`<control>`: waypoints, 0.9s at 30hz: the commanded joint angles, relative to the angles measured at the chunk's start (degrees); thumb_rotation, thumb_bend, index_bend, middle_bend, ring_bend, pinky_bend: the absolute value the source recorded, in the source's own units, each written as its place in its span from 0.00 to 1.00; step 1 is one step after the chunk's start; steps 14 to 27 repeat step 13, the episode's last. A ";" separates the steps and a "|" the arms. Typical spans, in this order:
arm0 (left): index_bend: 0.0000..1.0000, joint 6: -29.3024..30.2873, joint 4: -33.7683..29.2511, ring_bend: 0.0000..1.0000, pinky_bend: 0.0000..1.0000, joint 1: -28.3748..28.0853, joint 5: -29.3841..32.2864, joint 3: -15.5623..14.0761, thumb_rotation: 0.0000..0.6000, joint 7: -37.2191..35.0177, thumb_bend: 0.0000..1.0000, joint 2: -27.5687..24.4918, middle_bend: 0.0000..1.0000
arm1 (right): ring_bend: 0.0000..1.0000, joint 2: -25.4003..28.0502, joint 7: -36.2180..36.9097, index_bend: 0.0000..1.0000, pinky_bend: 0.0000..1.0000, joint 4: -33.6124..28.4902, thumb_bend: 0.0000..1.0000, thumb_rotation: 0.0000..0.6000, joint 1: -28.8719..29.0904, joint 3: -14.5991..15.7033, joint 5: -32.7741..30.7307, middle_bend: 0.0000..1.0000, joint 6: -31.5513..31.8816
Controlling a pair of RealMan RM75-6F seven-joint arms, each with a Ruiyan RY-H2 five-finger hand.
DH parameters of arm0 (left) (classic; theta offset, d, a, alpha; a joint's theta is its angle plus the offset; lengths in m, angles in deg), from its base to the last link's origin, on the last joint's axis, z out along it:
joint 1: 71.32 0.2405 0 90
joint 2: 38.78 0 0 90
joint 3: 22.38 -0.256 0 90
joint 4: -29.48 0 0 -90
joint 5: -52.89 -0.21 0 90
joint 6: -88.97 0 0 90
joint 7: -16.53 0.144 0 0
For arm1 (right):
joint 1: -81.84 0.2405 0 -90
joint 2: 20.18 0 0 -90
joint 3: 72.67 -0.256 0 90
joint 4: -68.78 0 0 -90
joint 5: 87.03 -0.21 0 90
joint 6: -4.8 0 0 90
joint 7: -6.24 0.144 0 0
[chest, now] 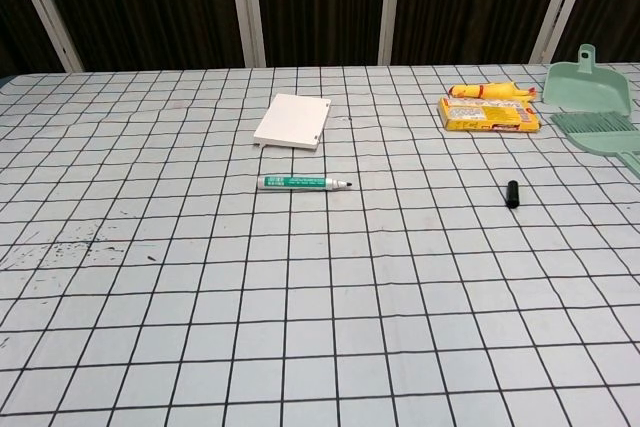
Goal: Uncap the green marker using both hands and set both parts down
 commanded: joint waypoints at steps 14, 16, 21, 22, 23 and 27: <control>0.26 -2.07 21.40 0.00 0.00 7.31 -7.73 -5.43 1.00 -13.30 0.53 7.26 0.10 | 0.00 -2.57 15.71 0.12 0.01 15.05 0.16 1.00 -8.13 4.11 12.38 0.03 3.52; 0.26 -2.07 21.40 0.00 0.00 7.31 -7.73 -5.43 1.00 -13.30 0.53 7.26 0.10 | 0.00 -2.57 15.71 0.12 0.01 15.05 0.16 1.00 -8.13 4.11 12.38 0.03 3.52; 0.26 -2.07 21.40 0.00 0.00 7.31 -7.73 -5.43 1.00 -13.30 0.53 7.26 0.10 | 0.00 -2.57 15.71 0.12 0.01 15.05 0.16 1.00 -8.13 4.11 12.38 0.03 3.52; 0.26 -2.07 21.40 0.00 0.00 7.31 -7.73 -5.43 1.00 -13.30 0.53 7.26 0.10 | 0.00 -2.57 15.71 0.12 0.01 15.05 0.16 1.00 -8.13 4.11 12.38 0.03 3.52; 0.26 -2.07 21.40 0.00 0.00 7.31 -7.73 -5.43 1.00 -13.30 0.53 7.26 0.10 | 0.00 -2.57 15.71 0.12 0.01 15.05 0.16 1.00 -8.13 4.11 12.38 0.03 3.52; 0.26 -2.07 21.40 0.00 0.00 7.31 -7.73 -5.43 1.00 -13.30 0.53 7.26 0.10 | 0.00 -2.57 15.71 0.12 0.01 15.05 0.16 1.00 -8.13 4.11 12.38 0.03 3.52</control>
